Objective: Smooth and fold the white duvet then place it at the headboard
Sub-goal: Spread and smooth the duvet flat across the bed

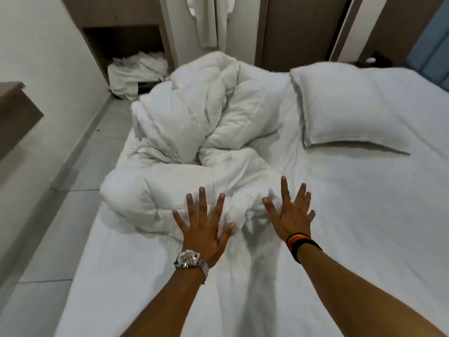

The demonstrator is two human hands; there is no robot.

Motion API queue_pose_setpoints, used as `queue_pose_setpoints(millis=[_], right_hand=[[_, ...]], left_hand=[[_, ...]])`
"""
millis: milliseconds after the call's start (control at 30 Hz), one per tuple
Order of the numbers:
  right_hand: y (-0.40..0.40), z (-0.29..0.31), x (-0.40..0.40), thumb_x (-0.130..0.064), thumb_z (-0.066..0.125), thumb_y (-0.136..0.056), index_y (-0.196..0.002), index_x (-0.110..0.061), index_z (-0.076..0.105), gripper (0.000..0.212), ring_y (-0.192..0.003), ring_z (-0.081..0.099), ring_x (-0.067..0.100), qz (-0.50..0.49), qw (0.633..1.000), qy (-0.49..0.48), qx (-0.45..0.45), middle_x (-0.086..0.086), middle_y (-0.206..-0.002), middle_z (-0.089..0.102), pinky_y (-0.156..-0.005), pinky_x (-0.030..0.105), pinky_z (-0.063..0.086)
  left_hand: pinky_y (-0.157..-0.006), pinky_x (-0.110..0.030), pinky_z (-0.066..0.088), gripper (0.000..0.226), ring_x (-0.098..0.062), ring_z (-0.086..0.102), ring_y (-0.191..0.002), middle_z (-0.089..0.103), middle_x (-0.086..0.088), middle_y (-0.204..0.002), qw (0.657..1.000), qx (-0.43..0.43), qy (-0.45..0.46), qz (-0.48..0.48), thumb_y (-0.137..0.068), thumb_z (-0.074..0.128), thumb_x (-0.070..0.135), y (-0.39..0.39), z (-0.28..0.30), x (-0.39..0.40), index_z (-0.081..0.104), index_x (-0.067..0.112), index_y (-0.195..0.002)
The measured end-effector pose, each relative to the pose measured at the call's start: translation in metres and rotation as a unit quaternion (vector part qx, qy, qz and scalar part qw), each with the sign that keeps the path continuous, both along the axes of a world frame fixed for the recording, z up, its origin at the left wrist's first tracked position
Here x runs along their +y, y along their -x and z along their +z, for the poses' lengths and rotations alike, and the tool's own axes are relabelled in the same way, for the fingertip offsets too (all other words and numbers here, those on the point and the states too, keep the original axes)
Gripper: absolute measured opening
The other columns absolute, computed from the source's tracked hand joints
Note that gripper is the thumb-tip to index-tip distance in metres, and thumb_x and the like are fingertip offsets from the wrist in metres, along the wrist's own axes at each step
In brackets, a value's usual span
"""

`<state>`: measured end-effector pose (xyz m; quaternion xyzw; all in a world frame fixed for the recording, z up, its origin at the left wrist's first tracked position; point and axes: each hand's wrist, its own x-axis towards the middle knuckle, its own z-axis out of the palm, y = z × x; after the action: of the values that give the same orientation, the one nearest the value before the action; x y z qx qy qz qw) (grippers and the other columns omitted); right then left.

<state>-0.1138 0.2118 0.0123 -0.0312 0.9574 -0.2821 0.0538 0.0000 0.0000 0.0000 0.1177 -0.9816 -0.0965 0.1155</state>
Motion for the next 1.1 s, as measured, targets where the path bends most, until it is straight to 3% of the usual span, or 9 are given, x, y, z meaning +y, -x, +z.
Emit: queue_pose_setpoints(millis=[133, 267, 333, 400, 500, 700, 800, 933, 1100], right_hand=[[0.046, -0.042, -0.009, -0.097, 0.033, -0.077, -0.15, -0.065, -0.018, 0.094, -0.158, -0.012, 0.033, -0.023, 0.997, 0.055, -0.047, 0.01, -0.172, -0.016, -0.121, 0.067, 0.003], [0.076, -0.078, -0.03, -0.096, 0.037, -0.075, -0.154, -0.061, -0.011, 0.099, -0.153, 0.019, 0.04, -0.02, 0.998, 0.049, -0.026, 0.019, -0.167, 0.014, -0.119, 0.066, 0.016], [0.085, -0.083, -0.038, -0.095, 0.041, -0.075, -0.156, -0.057, -0.005, 0.101, -0.139, 0.037, 0.041, -0.028, 0.999, 0.032, -0.004, 0.021, -0.156, 0.032, -0.113, 0.06, 0.03], [0.085, -0.082, -0.042, -0.089, 0.047, -0.079, -0.158, -0.054, 0.003, 0.097, -0.123, 0.053, 0.038, -0.015, 0.999, 0.033, 0.012, 0.016, -0.141, 0.049, -0.098, 0.048, 0.042], [0.069, -0.069, -0.045, -0.076, 0.056, -0.087, -0.158, -0.05, 0.019, 0.084, -0.117, 0.063, 0.032, 0.015, 0.996, 0.092, -0.006, 0.008, -0.132, 0.064, -0.09, 0.039, 0.047], [-0.044, -0.018, -0.006, -0.079, 0.059, -0.083, -0.149, -0.051, 0.044, 0.072, -0.125, 0.06, 0.029, 0.041, 0.988, 0.125, -0.075, 0.003, -0.135, 0.067, -0.1, 0.037, 0.047], [-0.116, 0.014, 0.024, -0.085, 0.059, -0.078, -0.142, -0.052, 0.051, 0.072, -0.116, 0.066, 0.026, 0.053, 0.988, 0.119, -0.083, 0.001, -0.125, 0.072, -0.097, 0.037, 0.052], [-0.223, 0.058, 0.088, -0.086, 0.058, -0.076, -0.137, -0.054, 0.055, 0.069, -0.112, 0.068, 0.029, 0.053, 0.992, 0.068, -0.089, 0.003, -0.122, 0.074, -0.096, 0.038, 0.053], [-0.371, 0.068, 0.21, -0.092, 0.058, -0.067, -0.134, -0.052, 0.06, 0.078, -0.105, 0.07, 0.023, 0.024, 0.992, 0.0, -0.125, 0.001, -0.117, 0.076, -0.089, 0.033, 0.054]], left_hand=[[-0.109, -0.084, -0.002, 0.089, -0.047, -0.013, -0.156, -0.011, -0.014, -0.173, 0.999, -0.008, 0.03, 0.009, -0.088, 0.03, 0.086, 0.041, -0.036, -0.004, 0.008, 0.043, -0.164], [-0.109, -0.081, -0.002, 0.103, -0.05, 0.008, -0.155, 0.01, -0.016, -0.172, 0.997, -0.028, 0.073, 0.013, -0.078, 0.041, 0.09, 0.071, -0.07, -0.01, 0.012, 0.042, -0.164], [-0.106, -0.082, 0.011, 0.099, -0.047, 0.038, -0.141, 0.04, -0.018, -0.157, 0.995, -0.045, 0.091, 0.023, -0.078, 0.058, 0.078, 0.083, -0.08, -0.015, 0.023, 0.04, -0.162], [-0.1, -0.078, 0.03, 0.088, -0.042, 0.058, -0.11, 0.06, -0.016, -0.128, 0.992, -0.063, 0.108, 0.022, -0.078, 0.072, 0.057, 0.087, -0.079, -0.015, 0.038, 0.038, -0.157], [-0.1, -0.06, 0.039, 0.07, -0.039, 0.066, -0.098, 0.067, -0.01, -0.116, 0.988, -0.108, 0.107, 0.012, -0.094, 0.061, 0.039, 0.08, -0.059, -0.012, 0.032, 0.038, -0.158], [-0.089, -0.041, 0.041, 0.066, -0.033, 0.07, -0.104, 0.071, -0.004, -0.121, 0.981, -0.164, 0.075, -0.076, -0.104, 0.039, 0.04, -0.013, -0.008, -0.031, 0.011, 0.039, -0.164], [-0.086, -0.037, 0.042, 0.065, -0.029, 0.07, -0.108, 0.073, -0.001, -0.123, 0.972, -0.178, 0.071, -0.138, -0.099, 0.027, 0.043, -0.075, 0.026, -0.026, 0.017, 0.038, -0.163], [-0.087, -0.04, 0.049, 0.072, -0.038, 0.068, -0.109, 0.073, -0.016, -0.119, 0.951, -0.237, -0.007, -0.199, -0.09, 0.025, 0.051, -0.161, 0.081, 0.029, 0.036, 0.034, -0.158], [-0.085, -0.04, 0.049, 0.053, -0.039, 0.066, -0.11, 0.069, -0.019, -0.124, 0.905, -0.308, -0.037, -0.292, -0.105, 0.045, 0.046, -0.286, 0.07, 0.136, 0.041, 0.029, -0.155]])
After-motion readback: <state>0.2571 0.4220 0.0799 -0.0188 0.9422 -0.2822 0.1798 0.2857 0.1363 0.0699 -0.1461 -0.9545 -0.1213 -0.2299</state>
